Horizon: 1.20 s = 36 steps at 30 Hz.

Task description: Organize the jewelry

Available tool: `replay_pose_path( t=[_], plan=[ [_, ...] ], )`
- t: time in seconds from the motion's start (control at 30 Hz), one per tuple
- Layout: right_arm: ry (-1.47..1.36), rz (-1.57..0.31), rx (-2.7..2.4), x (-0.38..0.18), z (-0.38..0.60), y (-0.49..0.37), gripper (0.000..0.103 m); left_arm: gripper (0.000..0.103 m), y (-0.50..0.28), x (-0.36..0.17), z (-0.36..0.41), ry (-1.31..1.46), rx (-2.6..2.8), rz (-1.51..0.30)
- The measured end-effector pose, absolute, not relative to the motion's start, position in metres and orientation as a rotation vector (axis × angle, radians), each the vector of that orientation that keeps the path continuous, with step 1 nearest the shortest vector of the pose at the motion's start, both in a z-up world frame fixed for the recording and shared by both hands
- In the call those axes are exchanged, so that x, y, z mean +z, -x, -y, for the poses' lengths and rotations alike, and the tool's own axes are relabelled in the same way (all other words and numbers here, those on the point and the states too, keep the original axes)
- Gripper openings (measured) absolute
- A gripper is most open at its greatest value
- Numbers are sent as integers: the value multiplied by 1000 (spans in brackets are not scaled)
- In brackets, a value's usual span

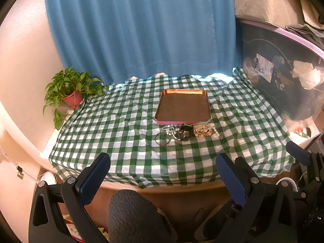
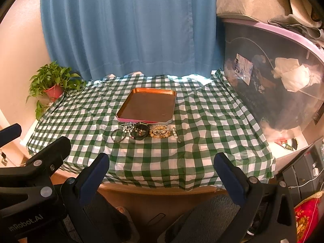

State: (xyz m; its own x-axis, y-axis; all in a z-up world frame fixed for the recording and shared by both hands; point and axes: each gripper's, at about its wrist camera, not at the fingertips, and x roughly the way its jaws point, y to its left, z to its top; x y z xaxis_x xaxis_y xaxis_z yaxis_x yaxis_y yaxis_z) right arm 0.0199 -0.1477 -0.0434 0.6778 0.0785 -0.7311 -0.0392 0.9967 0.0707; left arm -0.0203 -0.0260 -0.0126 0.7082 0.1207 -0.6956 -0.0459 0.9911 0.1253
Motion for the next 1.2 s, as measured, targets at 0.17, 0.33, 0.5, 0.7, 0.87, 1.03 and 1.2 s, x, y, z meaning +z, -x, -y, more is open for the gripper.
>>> replay_pose_path(
  t=[0.17, 0.33, 0.5, 0.7, 0.87, 1.03, 1.2],
  plan=[
    [-53, -822, 69, -41, 148, -16, 103, 103, 19, -12, 25, -100, 90, -778],
    [-62, -819, 70, -39, 148, -14, 103, 103, 17, -10, 24, -100, 91, -772],
    [-69, -806, 73, -35, 146, -4, 103, 103, 25, -14, 27, -109, 79, -767],
    [-29, -814, 71, -45, 145, -10, 103, 103, 14, -40, 23, -93, 32, -791],
    [-79, -767, 28, -85, 181, -29, 103, 102, -26, -81, 0, -65, 71, -781],
    [-135, -748, 128, -133, 215, -65, 103, 101, -76, -133, -24, 44, -83, -834],
    [-102, -835, 202, -181, 212, -118, 98, 86, -133, -177, -41, 134, -96, -870]
  ],
)
